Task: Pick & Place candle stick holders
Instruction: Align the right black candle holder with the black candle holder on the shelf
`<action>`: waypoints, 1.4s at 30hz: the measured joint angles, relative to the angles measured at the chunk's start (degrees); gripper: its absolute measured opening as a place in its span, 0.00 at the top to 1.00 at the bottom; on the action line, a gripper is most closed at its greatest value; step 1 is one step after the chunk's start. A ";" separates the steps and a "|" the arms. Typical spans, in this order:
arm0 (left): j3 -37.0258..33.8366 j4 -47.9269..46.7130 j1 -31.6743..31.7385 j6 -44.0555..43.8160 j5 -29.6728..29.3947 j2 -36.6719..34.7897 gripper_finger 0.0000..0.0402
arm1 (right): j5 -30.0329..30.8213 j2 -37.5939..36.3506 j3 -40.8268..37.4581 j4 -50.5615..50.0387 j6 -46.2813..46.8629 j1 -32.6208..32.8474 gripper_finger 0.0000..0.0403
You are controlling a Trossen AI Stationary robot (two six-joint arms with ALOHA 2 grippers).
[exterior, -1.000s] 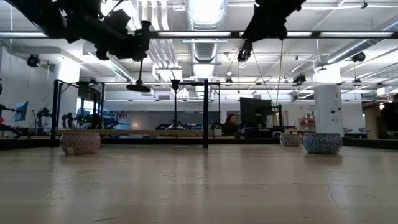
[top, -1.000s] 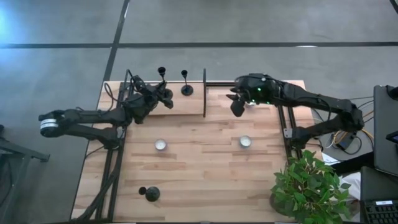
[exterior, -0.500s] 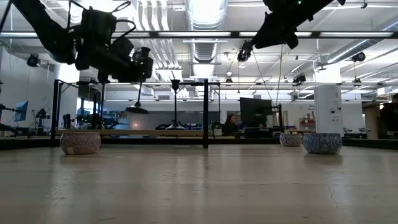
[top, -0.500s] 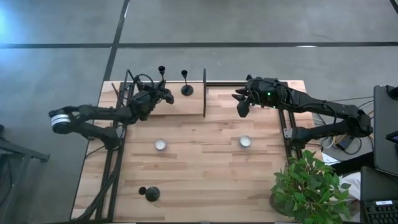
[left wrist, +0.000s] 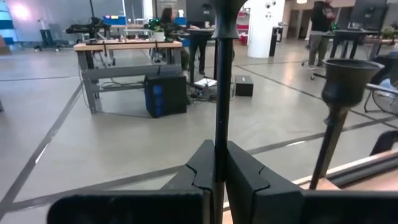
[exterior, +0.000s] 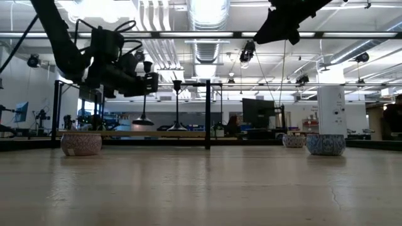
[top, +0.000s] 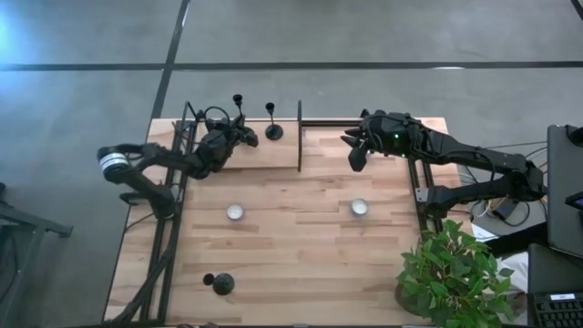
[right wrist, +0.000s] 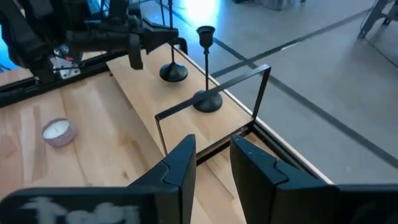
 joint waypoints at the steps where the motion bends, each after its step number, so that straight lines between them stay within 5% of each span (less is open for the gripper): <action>1: 0.00 0.49 0.15 0.00 0.01 0.44 0.95 | 0.02 0.00 0.00 0.00 -0.20 0.00 0.78; 42: 1.88 8.31 5.65 0.51 6.52 8.34 0.95 | 0.02 0.02 0.00 -0.04 -0.44 -0.02 0.82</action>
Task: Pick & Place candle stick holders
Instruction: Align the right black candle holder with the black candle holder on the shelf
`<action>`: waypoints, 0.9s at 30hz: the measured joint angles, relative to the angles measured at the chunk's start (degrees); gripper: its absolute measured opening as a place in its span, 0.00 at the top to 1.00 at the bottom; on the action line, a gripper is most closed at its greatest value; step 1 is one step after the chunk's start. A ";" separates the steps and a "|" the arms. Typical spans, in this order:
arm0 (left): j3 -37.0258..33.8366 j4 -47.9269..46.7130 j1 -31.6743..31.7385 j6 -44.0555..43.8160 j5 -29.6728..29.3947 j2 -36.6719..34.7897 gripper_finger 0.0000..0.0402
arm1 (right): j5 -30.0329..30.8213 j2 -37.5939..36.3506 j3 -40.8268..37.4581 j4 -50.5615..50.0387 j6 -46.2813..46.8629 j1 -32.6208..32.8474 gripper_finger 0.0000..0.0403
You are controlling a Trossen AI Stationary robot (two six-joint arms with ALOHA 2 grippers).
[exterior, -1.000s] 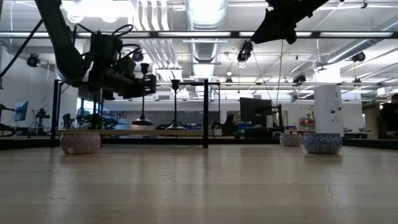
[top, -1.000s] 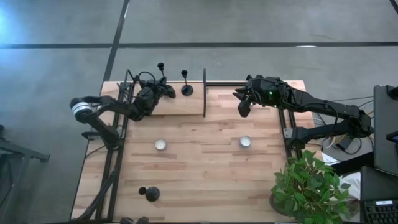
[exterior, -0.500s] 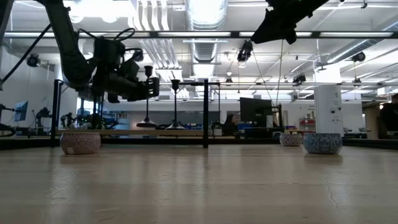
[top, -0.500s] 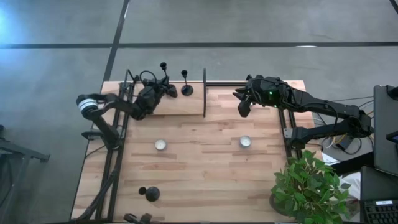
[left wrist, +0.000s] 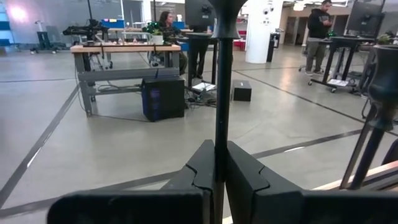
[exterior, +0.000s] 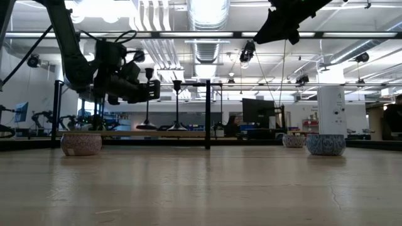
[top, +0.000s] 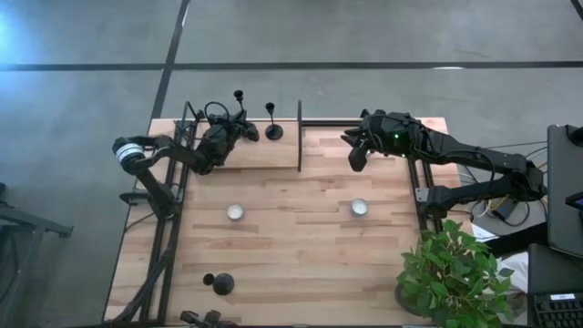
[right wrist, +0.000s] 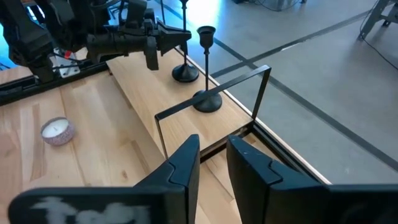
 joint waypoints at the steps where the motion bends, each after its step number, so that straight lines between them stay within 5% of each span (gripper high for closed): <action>1: -0.02 -0.06 0.10 0.01 0.02 0.01 0.95 | 0.00 0.00 0.00 0.00 0.00 0.00 0.83; 27: -0.29 -2.19 0.22 -3.52 0.69 1.20 0.94 | 0.00 0.00 0.00 0.00 -0.01 0.02 0.82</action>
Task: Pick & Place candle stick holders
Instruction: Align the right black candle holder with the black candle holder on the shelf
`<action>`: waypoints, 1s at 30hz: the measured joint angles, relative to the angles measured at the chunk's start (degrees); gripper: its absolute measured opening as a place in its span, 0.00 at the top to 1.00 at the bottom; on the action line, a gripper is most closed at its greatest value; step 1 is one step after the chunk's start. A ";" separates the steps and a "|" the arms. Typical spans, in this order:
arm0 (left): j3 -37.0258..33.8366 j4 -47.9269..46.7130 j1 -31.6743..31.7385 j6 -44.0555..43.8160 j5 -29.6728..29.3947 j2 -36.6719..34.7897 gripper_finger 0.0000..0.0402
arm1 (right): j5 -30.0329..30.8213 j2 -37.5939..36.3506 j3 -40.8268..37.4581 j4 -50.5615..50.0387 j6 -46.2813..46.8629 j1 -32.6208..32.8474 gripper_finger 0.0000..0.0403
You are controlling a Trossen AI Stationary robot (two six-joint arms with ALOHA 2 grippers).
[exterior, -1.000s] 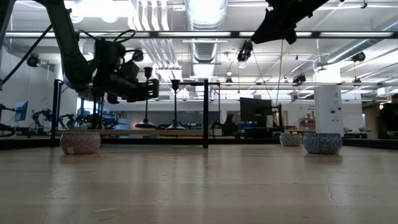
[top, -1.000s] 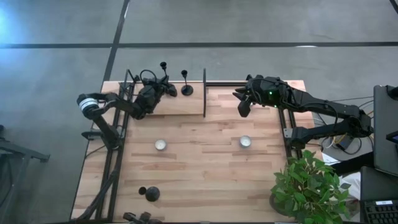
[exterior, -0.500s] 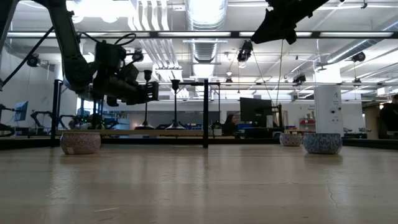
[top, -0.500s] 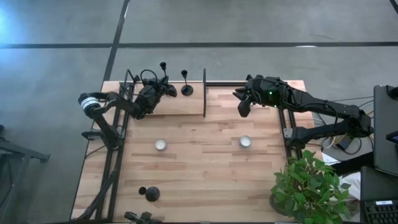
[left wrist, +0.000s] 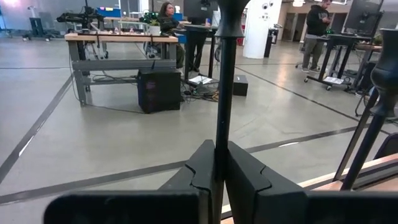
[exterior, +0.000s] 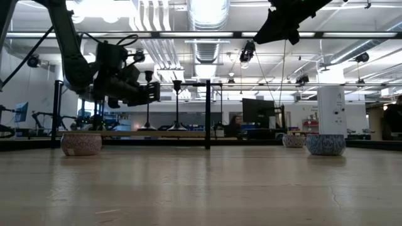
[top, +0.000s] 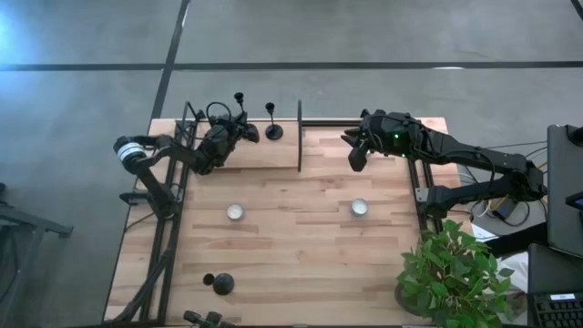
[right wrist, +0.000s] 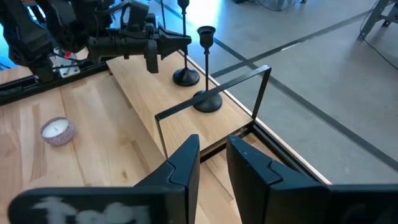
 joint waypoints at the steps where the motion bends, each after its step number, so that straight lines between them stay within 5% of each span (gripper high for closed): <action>1: -0.15 0.03 0.00 0.00 0.02 0.00 0.94 | 0.00 0.00 0.00 0.00 0.01 0.00 0.83; 30: -3.54 -0.40 -0.92 -0.11 1.62 -2.68 0.85 | 0.00 0.02 0.00 0.07 0.06 0.00 0.85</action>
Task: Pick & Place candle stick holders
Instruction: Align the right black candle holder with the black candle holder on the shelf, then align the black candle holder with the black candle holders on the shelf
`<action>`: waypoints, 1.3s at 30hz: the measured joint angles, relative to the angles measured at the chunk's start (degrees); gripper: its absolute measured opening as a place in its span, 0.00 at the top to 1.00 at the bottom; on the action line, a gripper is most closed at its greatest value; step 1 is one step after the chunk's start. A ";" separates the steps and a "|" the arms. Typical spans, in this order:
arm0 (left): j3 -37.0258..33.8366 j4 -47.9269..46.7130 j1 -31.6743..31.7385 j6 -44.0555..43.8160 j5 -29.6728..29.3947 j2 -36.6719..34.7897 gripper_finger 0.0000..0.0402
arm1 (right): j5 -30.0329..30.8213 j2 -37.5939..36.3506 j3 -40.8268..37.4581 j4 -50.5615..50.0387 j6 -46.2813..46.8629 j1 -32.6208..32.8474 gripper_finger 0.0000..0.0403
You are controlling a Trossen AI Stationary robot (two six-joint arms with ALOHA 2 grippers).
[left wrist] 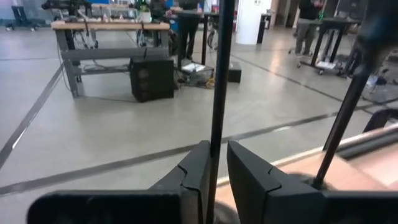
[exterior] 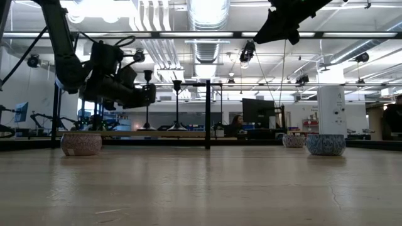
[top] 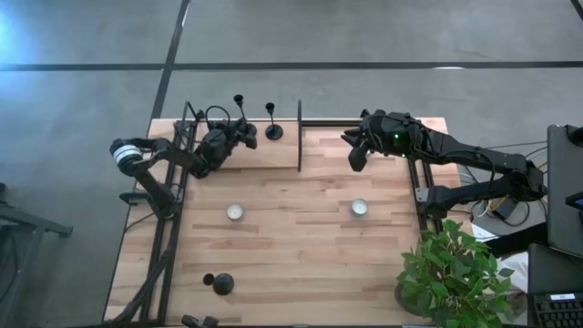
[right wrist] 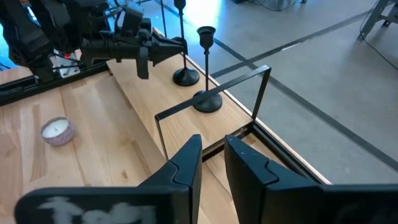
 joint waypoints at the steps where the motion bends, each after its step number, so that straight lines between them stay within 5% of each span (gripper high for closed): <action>1: 0.09 0.05 0.00 0.04 0.01 -0.01 0.84 | 0.00 0.00 0.00 0.00 0.25 0.00 0.85; 16: -1.93 -0.01 -1.37 -1.31 0.27 -1.40 0.84 | -0.01 0.00 0.00 0.00 1.48 0.02 0.81; 30: -12.72 -1.49 -1.67 -3.19 0.11 -17.47 0.84 | 0.00 0.00 0.00 -0.02 0.83 0.00 0.80; 39: -15.55 -14.22 -2.15 -4.84 16.10 -32.91 0.84 | -0.01 0.00 0.00 0.00 -4.98 0.00 0.84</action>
